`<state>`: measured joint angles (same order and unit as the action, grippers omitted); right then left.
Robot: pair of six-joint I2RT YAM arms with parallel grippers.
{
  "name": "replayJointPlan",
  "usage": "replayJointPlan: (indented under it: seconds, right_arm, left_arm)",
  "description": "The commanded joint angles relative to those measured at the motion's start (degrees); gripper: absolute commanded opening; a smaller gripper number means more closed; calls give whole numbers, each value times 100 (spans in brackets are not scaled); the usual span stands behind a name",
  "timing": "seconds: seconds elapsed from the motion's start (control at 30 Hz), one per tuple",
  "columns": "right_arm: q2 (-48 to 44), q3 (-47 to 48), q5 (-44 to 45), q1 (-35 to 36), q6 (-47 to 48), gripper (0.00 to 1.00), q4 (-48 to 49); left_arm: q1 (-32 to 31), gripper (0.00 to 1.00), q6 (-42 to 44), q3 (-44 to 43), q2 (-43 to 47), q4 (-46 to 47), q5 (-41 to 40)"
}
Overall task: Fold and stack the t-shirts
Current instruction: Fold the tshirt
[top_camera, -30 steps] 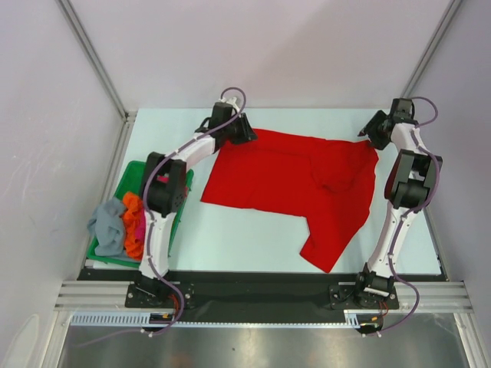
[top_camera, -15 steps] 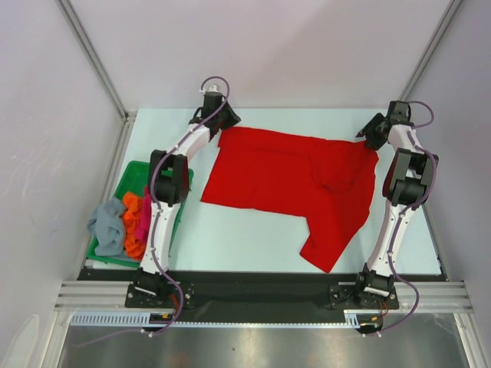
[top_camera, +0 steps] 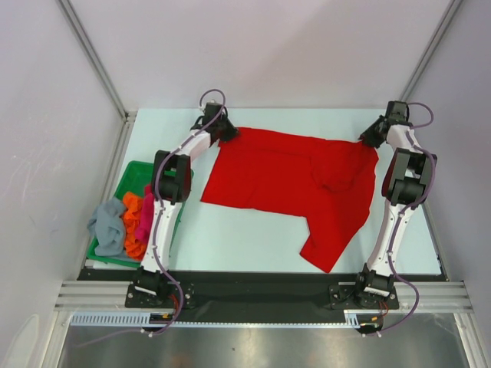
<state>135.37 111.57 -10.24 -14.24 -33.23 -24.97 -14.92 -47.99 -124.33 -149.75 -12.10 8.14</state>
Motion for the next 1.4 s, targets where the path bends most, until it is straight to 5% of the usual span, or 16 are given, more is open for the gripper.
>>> replayJointPlan:
  seconds: [0.0,0.13,0.47,0.57,0.73,0.87,1.03,1.23,1.33,1.37]
  right_arm:
    - [-151,-21,390,-61,-96,21,36]
    - [-344,-319,576,-193,-139,7,97]
    - [-476,-635,655,-351,18,1,473]
    - [-415,-435,296,-351,54,30,319]
    - [-852,-144,540,-299,361,60,-595]
    - [-1626,-302,1283,-194,502,64,-2242]
    - [-3093,-1584,1744,289,555,65,-2688]
    - [-4219,-3131,1129,1063,458,45,-2671]
    - [-4668,-3834,726,1029,537,26,-2172]
    - [-4739,-3923,638,985,581,12,-2074]
  left_arm:
    - [208,12,-500,-275,-212,-284,178]
    - [217,14,-528,-486,-423,-452,258]
    - [200,14,-387,-785,-529,-698,214]
    - [200,14,-308,-812,-546,-645,328]
    - [270,21,-132,-497,-162,-419,706]
    - [226,39,140,189,604,-275,540]
    - [-19,48,772,391,1421,-978,-48]
    - [-739,46,1089,1682,2555,-1031,134]
    - [-1126,43,1440,2191,3065,-1076,213]
    - [-1214,43,1563,2325,3188,-997,440]
